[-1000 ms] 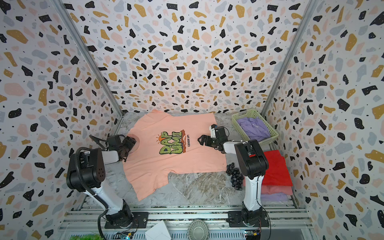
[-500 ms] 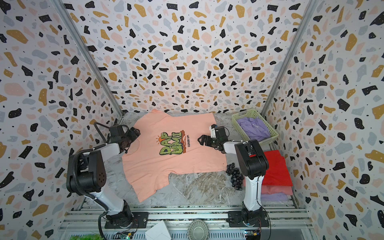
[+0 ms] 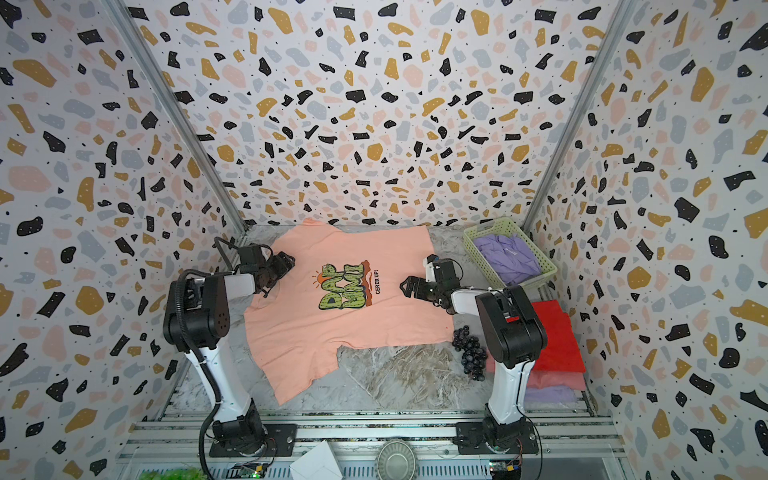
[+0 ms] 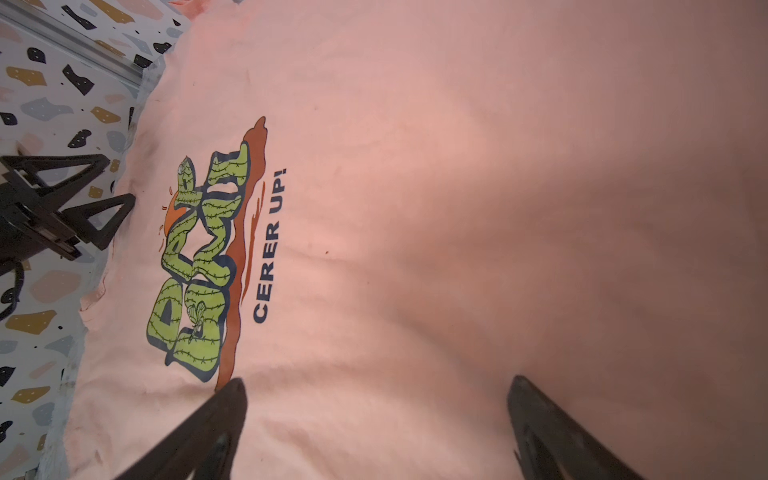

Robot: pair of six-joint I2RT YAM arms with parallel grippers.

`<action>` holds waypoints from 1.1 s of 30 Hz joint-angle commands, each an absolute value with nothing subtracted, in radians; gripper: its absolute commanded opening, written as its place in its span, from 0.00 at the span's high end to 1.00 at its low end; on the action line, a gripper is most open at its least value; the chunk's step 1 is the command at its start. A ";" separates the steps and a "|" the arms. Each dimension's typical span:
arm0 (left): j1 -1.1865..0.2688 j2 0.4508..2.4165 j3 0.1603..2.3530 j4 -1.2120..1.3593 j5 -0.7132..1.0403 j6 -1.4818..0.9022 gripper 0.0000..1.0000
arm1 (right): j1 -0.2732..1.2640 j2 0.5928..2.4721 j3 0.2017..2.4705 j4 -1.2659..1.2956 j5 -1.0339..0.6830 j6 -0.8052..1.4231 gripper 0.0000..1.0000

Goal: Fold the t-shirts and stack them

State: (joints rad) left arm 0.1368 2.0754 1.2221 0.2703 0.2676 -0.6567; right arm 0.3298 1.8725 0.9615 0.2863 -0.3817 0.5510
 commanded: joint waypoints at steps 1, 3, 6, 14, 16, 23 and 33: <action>0.111 2.129 1.264 0.277 0.265 -0.668 0.16 | 0.319 1.836 0.901 0.216 -0.365 0.608 0.02; 0.108 2.180 1.310 0.266 0.265 -0.672 0.16 | 0.318 1.836 0.889 0.227 -0.363 0.621 0.02; 0.107 2.265 1.420 0.220 0.266 -0.673 0.17 | 0.307 1.873 0.918 0.229 -0.346 0.616 0.02; 0.107 2.411 1.671 0.130 0.242 -0.683 0.16 | 0.263 2.040 1.140 0.175 -0.327 0.561 0.03; 0.107 2.430 1.696 0.136 0.245 -0.694 0.16 | 0.254 2.084 1.193 0.163 -0.333 0.555 0.03; 0.110 2.417 1.746 0.150 0.272 -0.663 0.17 | 0.248 2.086 1.222 0.158 -0.376 0.565 0.04; 0.113 1.916 1.425 0.125 0.214 -0.518 0.16 | 0.250 1.759 1.091 0.135 -0.391 0.535 0.03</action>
